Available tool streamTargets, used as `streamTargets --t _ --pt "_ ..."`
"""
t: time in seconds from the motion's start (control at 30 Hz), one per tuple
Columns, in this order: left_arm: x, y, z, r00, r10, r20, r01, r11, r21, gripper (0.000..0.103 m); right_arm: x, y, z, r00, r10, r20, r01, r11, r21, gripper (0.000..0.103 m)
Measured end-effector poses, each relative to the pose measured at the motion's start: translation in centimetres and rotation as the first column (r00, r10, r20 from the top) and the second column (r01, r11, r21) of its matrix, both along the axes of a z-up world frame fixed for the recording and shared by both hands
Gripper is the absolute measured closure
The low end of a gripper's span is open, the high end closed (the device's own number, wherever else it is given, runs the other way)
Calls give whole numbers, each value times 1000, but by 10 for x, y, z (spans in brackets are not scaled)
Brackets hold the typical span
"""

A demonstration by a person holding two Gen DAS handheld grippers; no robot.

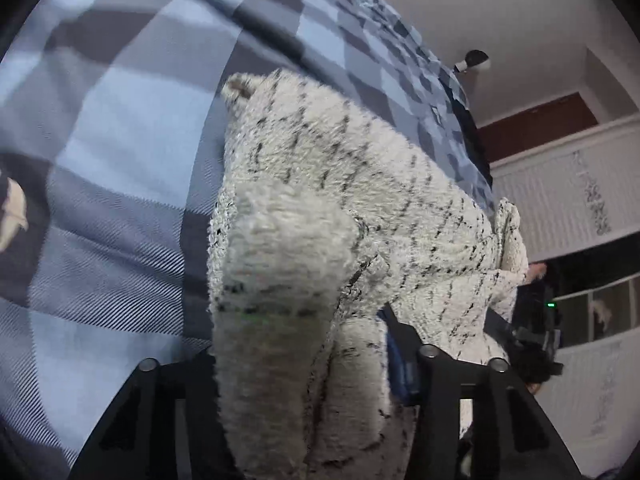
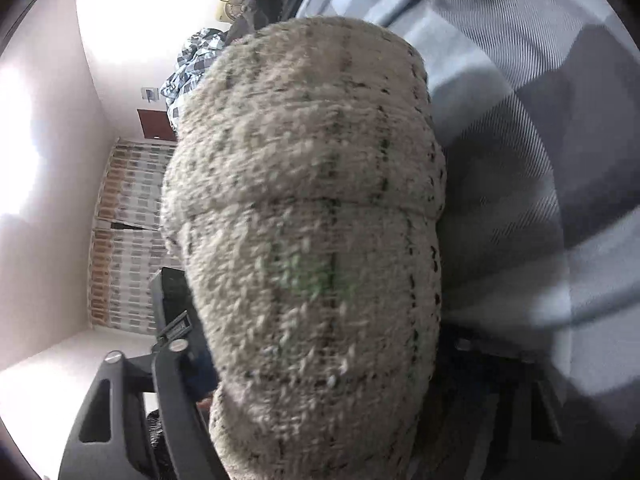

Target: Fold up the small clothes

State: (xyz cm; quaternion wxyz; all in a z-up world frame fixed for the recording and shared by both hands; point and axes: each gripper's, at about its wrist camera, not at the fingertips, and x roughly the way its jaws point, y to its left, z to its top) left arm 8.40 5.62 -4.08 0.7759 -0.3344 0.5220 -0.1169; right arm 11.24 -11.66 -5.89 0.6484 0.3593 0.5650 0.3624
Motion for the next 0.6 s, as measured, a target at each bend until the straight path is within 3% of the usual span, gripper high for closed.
streamTargets --t 0.13,0.23,0.33,0.47,0.6 --pt "-15 -8 27 996 -11 89 11 1000 -7 61 -26 13 48 981 26 194 -17 999 -50 36" --pt "-22 -10 43 985 -21 169 28 999 -39 62 -37 17 76 962 35 272 -20 998 -56 36" --pt "-10 -8 61 976 -16 216 21 1000 -21 62 -32 26 105 945 39 326 -14 997 -80 36" --pt "35 -1 72 981 -8 196 0 999 43 62 1 63 116 946 42 322 -6 994 -112 36" --pt "78 1 52 990 -9 141 -7 994 111 61 49 100 97 973 60 221 -26 988 -155 36"
